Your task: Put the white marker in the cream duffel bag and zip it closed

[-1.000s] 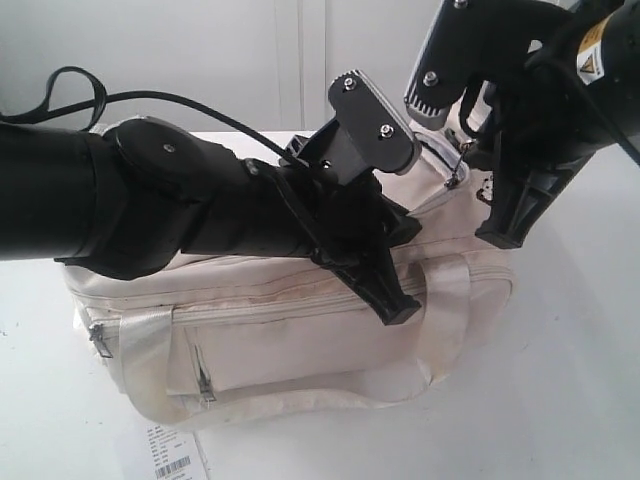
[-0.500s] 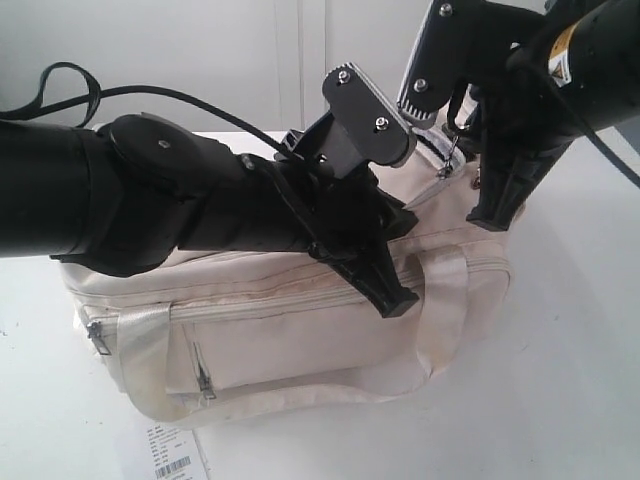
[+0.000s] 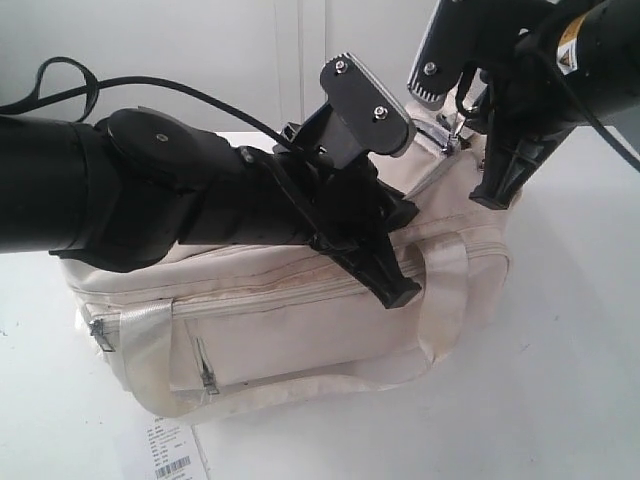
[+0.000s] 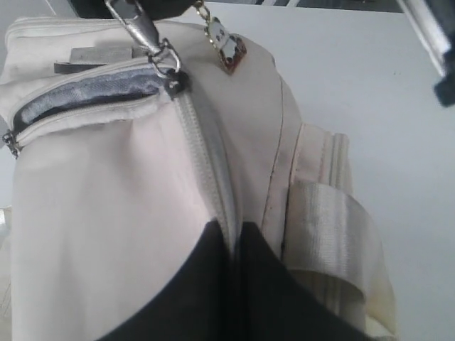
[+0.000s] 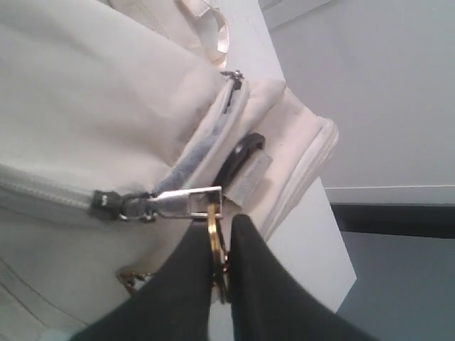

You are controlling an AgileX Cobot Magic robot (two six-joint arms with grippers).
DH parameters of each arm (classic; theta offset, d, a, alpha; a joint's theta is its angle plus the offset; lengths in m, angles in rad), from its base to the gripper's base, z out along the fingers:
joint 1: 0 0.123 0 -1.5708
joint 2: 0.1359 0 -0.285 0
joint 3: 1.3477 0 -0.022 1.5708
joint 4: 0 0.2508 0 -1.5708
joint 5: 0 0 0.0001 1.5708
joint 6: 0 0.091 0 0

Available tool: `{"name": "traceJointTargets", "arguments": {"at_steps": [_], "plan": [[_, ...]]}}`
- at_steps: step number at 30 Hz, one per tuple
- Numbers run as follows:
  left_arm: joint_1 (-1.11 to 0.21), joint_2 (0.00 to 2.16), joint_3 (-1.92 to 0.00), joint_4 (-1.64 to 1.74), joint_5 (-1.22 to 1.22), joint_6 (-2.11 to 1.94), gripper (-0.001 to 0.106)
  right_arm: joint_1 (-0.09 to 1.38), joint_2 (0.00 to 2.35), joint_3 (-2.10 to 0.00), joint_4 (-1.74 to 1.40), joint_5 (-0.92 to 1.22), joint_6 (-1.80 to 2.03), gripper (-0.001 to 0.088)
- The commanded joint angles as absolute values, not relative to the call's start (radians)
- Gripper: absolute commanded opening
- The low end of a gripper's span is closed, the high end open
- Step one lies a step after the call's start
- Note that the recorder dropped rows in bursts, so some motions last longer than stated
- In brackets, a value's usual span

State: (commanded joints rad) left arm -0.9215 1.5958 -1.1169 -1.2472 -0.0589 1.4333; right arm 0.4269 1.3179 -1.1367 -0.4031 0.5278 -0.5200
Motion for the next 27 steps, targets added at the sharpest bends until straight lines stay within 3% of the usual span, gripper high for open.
{"name": "traceJointTargets", "arguments": {"at_steps": [27], "plan": [[-0.922, 1.594, -1.094, -1.247, -0.031, 1.435, 0.0, 0.418, 1.437, -1.179, -0.404, 0.38, -0.52, 0.0]]}}
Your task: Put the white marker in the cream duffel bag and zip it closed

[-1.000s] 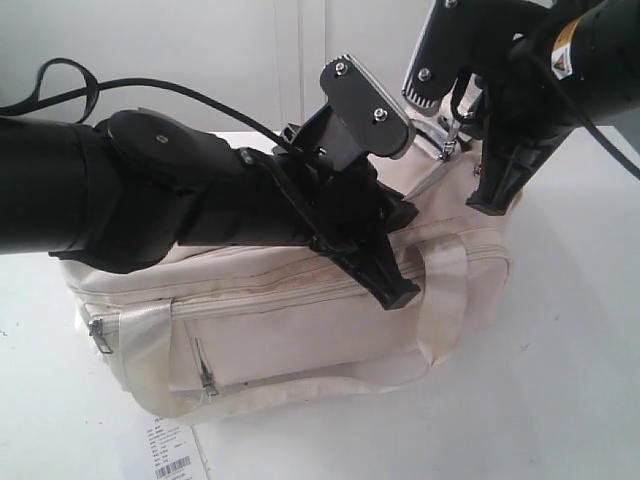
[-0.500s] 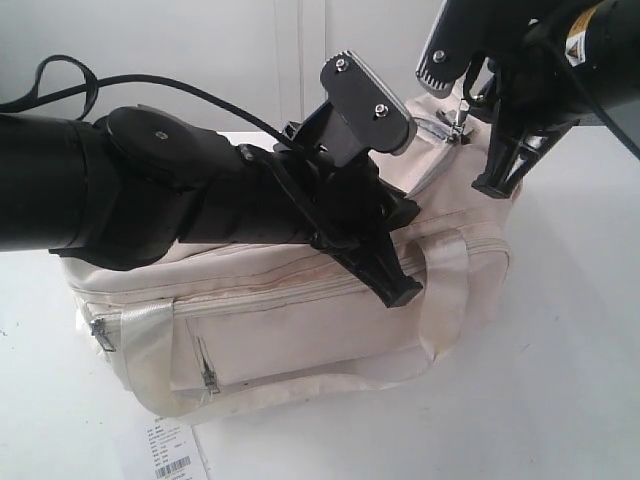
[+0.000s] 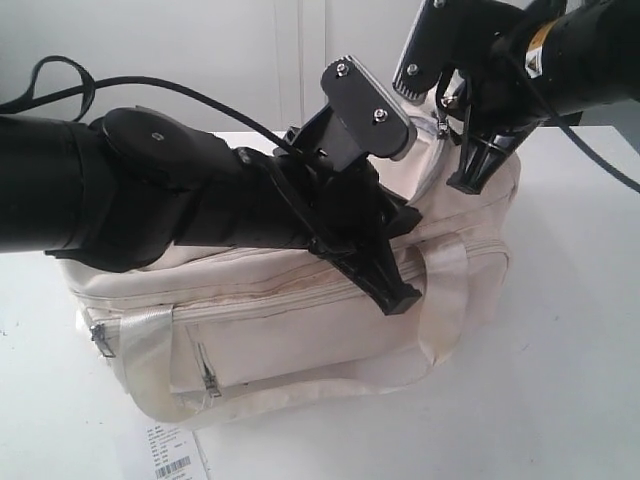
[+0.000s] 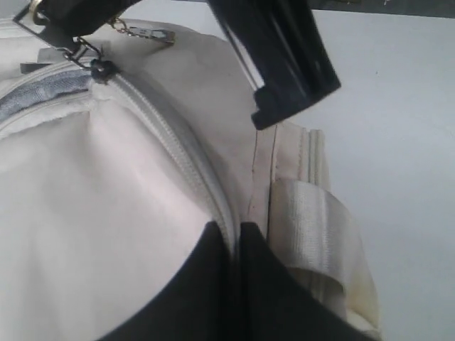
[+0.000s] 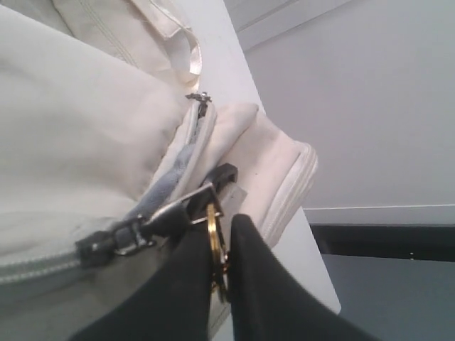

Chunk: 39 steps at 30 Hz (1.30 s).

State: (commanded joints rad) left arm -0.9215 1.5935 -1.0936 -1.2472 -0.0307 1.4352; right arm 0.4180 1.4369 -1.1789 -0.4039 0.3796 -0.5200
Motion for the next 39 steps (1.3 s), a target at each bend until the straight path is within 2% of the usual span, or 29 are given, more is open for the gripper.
{"name": "traceJointTargets", "arguments": {"at_steps": [21, 39], "plan": [[-0.922, 1.526, -1.078, -1.228, 0.032, 1.439, 0.0, 0.418, 1.531, -1.305, -0.473, 0.374, -0.55, 0.0], [-0.922, 1.524, -1.078, -1.226, 0.061, 1.439, 0.0, 0.416, 1.62, -1.313, -0.522, 0.333, -0.678, 0.0]]}}
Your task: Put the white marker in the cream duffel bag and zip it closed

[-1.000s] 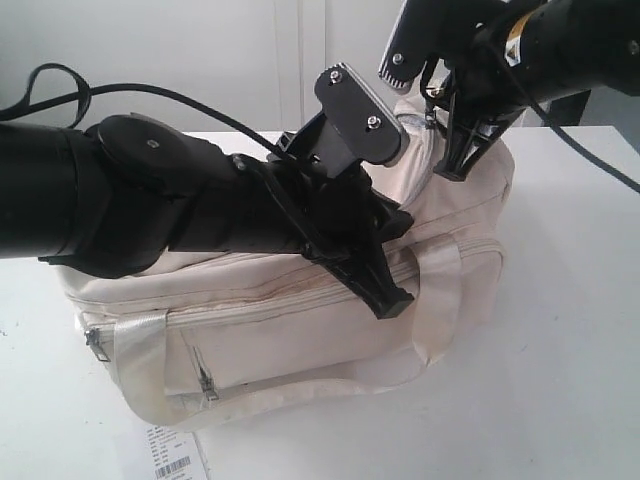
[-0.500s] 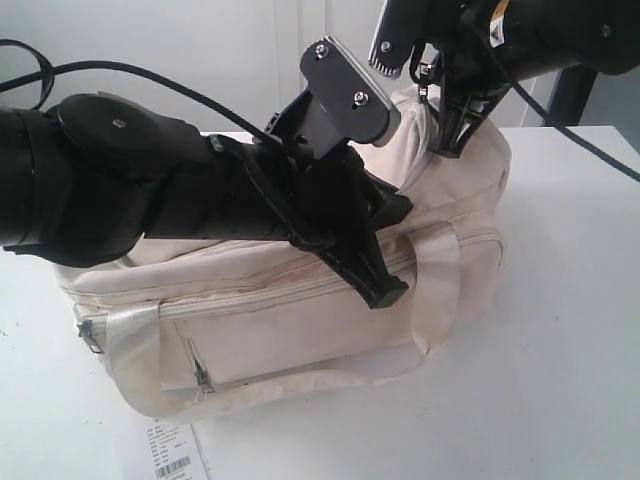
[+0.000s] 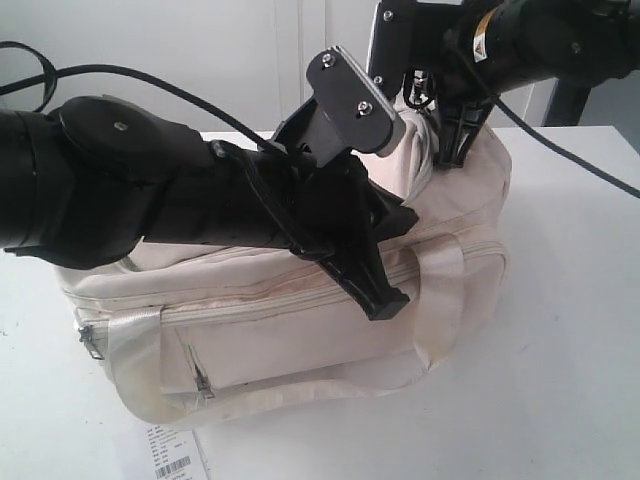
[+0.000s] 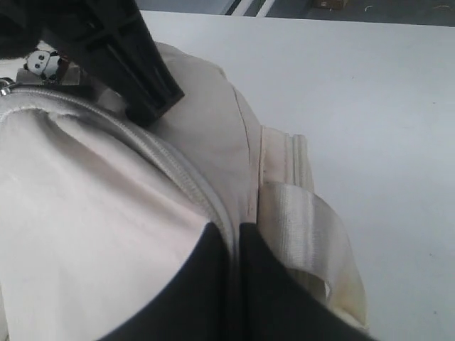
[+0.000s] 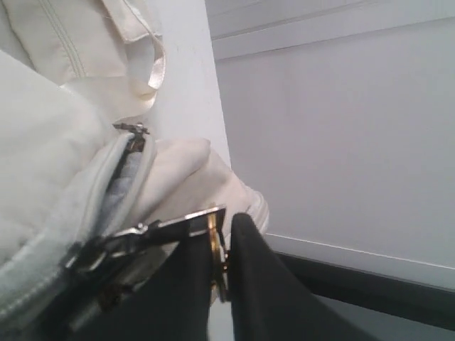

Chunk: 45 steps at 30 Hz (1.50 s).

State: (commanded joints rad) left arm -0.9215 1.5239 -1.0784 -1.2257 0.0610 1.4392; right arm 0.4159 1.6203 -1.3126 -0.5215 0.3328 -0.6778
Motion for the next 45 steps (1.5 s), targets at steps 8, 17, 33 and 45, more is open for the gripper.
{"name": "traceJointTargets", "arguments": {"at_steps": [8, 17, 33, 45], "plan": [[-0.922, 1.524, -1.078, -1.226, 0.065, 1.439, 0.0, 0.416, 1.691, -1.394, -0.524, 0.335, -0.678, 0.0], [-0.922, 1.524, -1.078, -1.226, 0.079, 1.439, 0.0, 0.395, 1.718, -1.429, -0.528, 0.335, -0.67, 0.0001], [-0.922, 1.45, -1.078, -1.353, -0.129, 1.308, 0.071, 0.301, 1.537, -1.429, -0.476, 0.678, -0.094, 0.05], [-0.922, 1.323, -0.997, -1.452, -0.101, 1.312, 0.071, 0.125, 1.565, -1.429, 0.362, 0.919, -0.39, 0.0415]]}}
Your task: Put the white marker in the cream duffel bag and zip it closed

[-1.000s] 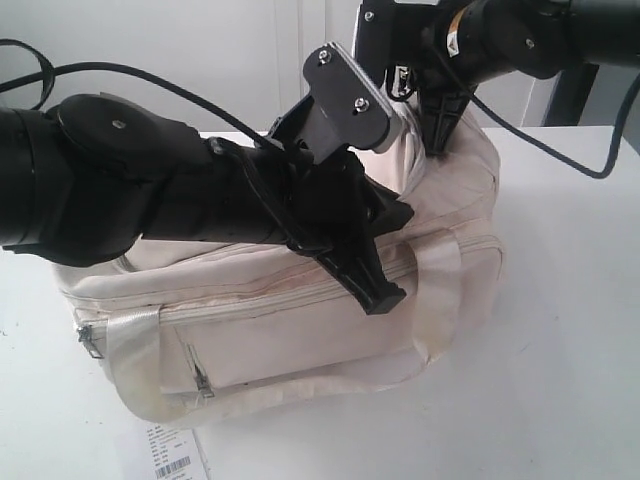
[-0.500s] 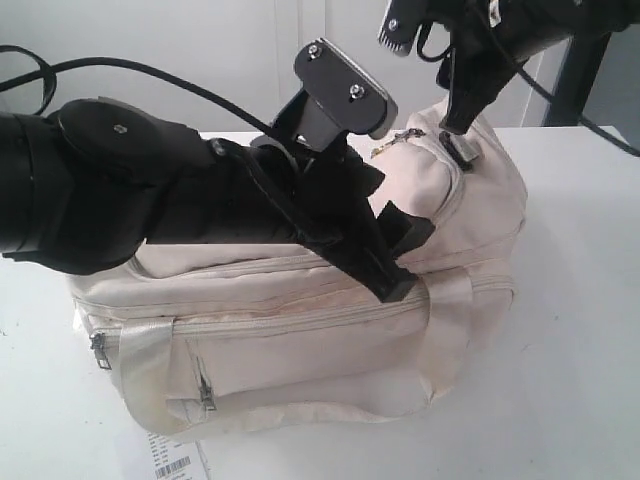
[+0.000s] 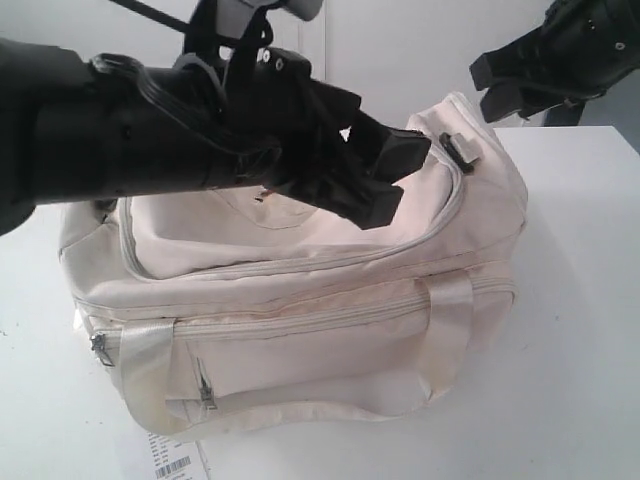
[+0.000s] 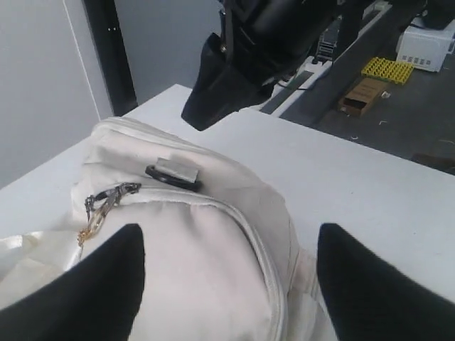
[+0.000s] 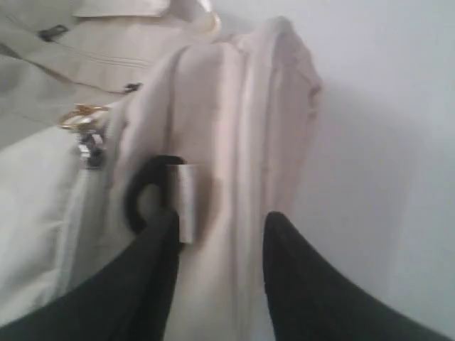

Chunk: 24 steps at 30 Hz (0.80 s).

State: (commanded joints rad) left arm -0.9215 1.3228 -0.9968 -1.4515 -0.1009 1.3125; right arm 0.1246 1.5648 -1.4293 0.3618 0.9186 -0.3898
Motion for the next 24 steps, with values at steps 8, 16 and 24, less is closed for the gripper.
{"name": "traceJointTargets", "arguments": {"at_steps": [8, 16, 24], "plan": [[-0.922, 1.248, -0.901, -1.51, 0.08, 1.308, 0.044, 0.125, 1.649, -1.429, 0.308, 0.881, -0.388, 0.0487], [-0.922, 1.227, -0.898, -1.459, 0.239, 1.297, 0.02, 0.119, 1.667, -1.429, 0.267, 0.921, -0.354, 0.0], [-0.922, 1.227, -0.898, -1.454, 0.112, 1.256, 0.02, 0.119, 1.59, -1.417, 0.257, 1.066, -0.249, 0.0006]]}}
